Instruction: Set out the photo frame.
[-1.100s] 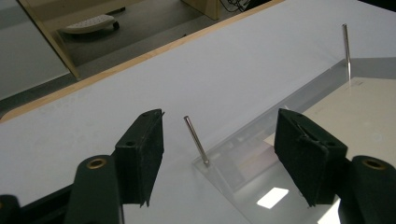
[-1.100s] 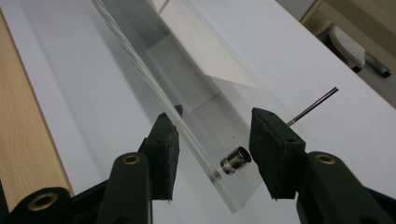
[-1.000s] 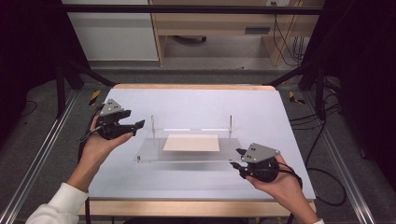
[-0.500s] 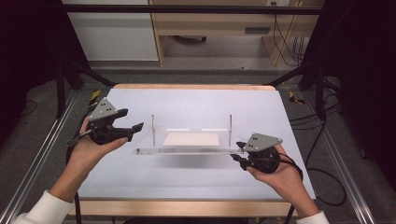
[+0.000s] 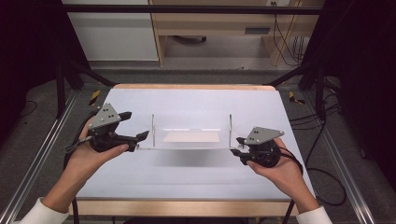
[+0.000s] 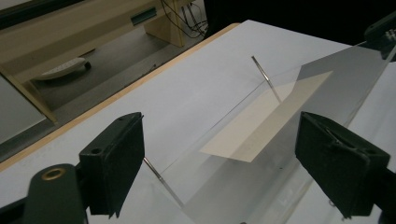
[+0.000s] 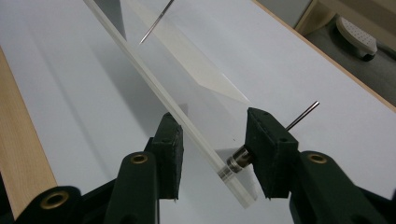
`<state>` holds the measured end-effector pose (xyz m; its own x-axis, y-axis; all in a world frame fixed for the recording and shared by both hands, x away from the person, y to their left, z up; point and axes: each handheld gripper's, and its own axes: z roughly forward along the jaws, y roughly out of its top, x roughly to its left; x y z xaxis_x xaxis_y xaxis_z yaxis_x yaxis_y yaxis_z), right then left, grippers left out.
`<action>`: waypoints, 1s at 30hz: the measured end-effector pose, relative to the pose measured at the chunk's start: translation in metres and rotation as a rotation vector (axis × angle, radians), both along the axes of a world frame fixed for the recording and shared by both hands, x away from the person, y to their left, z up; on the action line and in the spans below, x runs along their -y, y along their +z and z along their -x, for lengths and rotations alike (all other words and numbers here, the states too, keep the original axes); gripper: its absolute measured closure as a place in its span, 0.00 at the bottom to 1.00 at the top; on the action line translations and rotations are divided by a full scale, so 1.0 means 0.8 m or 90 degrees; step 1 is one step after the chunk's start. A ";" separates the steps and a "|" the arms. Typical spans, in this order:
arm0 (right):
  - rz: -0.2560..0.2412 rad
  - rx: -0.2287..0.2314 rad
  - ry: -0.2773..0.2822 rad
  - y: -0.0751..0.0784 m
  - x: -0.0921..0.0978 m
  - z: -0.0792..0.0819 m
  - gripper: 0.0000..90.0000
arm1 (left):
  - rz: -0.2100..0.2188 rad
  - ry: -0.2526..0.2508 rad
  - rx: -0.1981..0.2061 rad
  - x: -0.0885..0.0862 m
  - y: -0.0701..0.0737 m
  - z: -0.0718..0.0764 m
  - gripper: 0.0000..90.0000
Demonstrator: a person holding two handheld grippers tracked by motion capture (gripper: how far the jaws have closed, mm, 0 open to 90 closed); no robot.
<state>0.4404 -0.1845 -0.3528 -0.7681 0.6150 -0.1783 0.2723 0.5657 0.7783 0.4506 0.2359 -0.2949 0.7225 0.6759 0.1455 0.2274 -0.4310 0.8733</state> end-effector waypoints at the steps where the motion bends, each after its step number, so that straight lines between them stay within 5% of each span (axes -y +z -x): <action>1: -0.001 -0.001 0.001 0.001 0.000 -0.001 0.64 | 0.000 -0.002 0.004 0.001 0.001 0.002 0.17; 5: -0.004 -0.005 0.000 0.003 0.000 -0.004 0.65 | -0.047 -0.024 0.021 0.007 0.000 0.010 0.20; 10: -0.008 -0.009 0.000 0.005 0.001 -0.006 0.65 | -0.064 -0.042 0.027 0.010 -0.006 0.020 0.27; 18: -0.017 -0.019 -0.003 0.009 0.002 -0.012 0.64 | -0.126 -0.081 0.074 0.019 -0.016 0.038 0.41; 25: -0.020 -0.025 -0.004 0.012 0.002 -0.015 0.64 | -0.188 -0.103 0.092 0.027 -0.029 0.040 0.55; 30: -0.021 -0.031 -0.005 0.014 0.002 -0.017 0.64 | -0.207 -0.094 0.095 0.030 -0.037 0.033 0.58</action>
<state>0.4539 -0.1858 -0.3415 -0.7708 0.6256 -0.1203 0.3145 0.5380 0.7821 0.4240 0.2116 -0.3244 0.7634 0.4678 0.4454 0.0233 -0.7090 0.7048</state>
